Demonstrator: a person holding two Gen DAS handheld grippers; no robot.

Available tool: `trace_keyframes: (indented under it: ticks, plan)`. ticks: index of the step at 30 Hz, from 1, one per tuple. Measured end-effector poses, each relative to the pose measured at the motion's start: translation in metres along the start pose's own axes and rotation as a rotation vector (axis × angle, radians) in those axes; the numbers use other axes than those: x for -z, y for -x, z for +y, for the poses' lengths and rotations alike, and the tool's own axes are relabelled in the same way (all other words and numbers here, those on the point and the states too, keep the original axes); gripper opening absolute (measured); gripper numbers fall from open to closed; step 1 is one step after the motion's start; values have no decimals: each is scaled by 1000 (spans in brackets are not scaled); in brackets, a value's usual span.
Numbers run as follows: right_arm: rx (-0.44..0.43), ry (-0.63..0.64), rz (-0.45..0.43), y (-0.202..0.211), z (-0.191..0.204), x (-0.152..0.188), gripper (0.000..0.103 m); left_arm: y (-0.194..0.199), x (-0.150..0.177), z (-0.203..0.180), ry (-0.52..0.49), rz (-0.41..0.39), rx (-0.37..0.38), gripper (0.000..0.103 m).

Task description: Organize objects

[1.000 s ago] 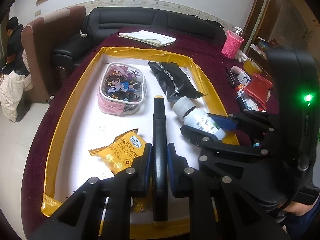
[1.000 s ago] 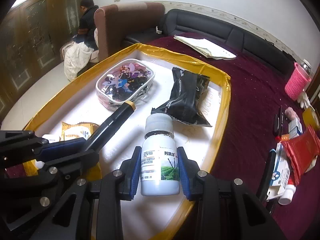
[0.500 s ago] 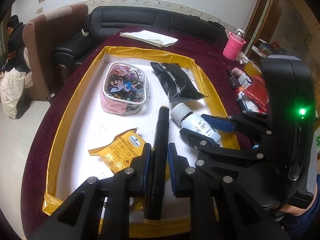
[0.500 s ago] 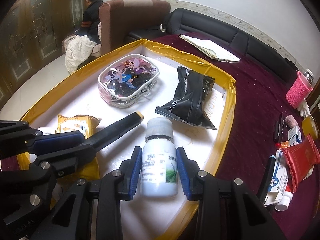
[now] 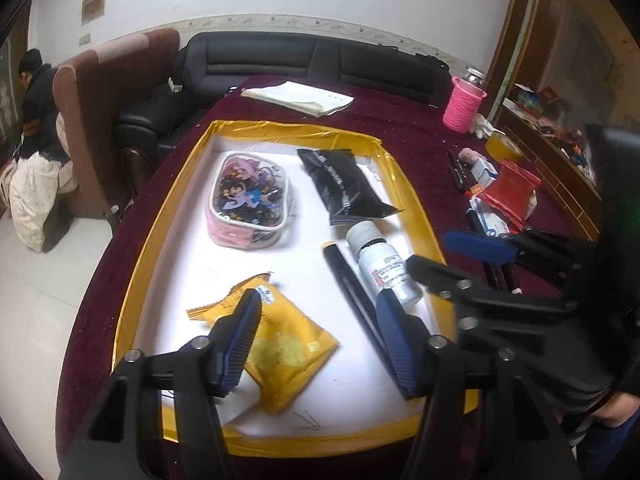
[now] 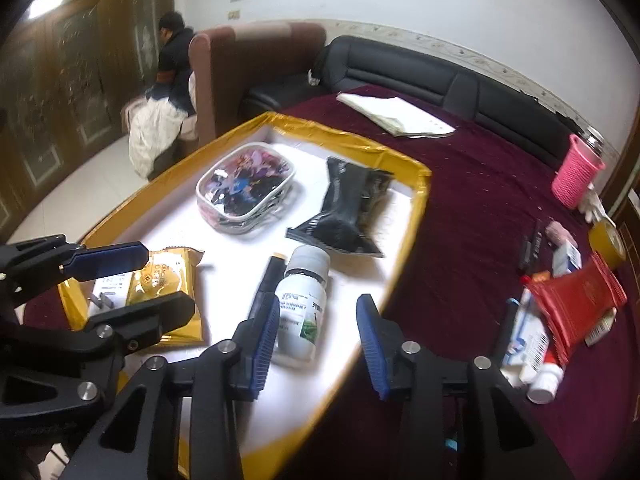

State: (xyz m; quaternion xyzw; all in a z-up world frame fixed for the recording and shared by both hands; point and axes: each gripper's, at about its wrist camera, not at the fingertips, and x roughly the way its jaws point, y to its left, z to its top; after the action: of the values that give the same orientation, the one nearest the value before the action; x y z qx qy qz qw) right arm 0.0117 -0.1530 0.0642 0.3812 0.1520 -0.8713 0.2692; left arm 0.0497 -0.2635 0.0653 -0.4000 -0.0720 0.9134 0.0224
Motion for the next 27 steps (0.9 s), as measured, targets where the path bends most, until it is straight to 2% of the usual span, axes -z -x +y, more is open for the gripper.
trace_keyframes:
  ticks: [7, 13, 22, 27]
  plan:
    - [-6, -153, -61, 41, -55, 19, 48, -1, -1, -22, -35, 5, 5, 60]
    - [14, -274, -85, 59, -106, 39, 48, -2, -2, -48, -92, 13, 10, 60]
    - [66, -453, -93, 68, -178, 71, 48, -10, -11, -102, -177, 60, 100, 60]
    - [70, -531, -91, 64, -205, 89, 48, -28, -11, -136, -230, 107, 118, 60]
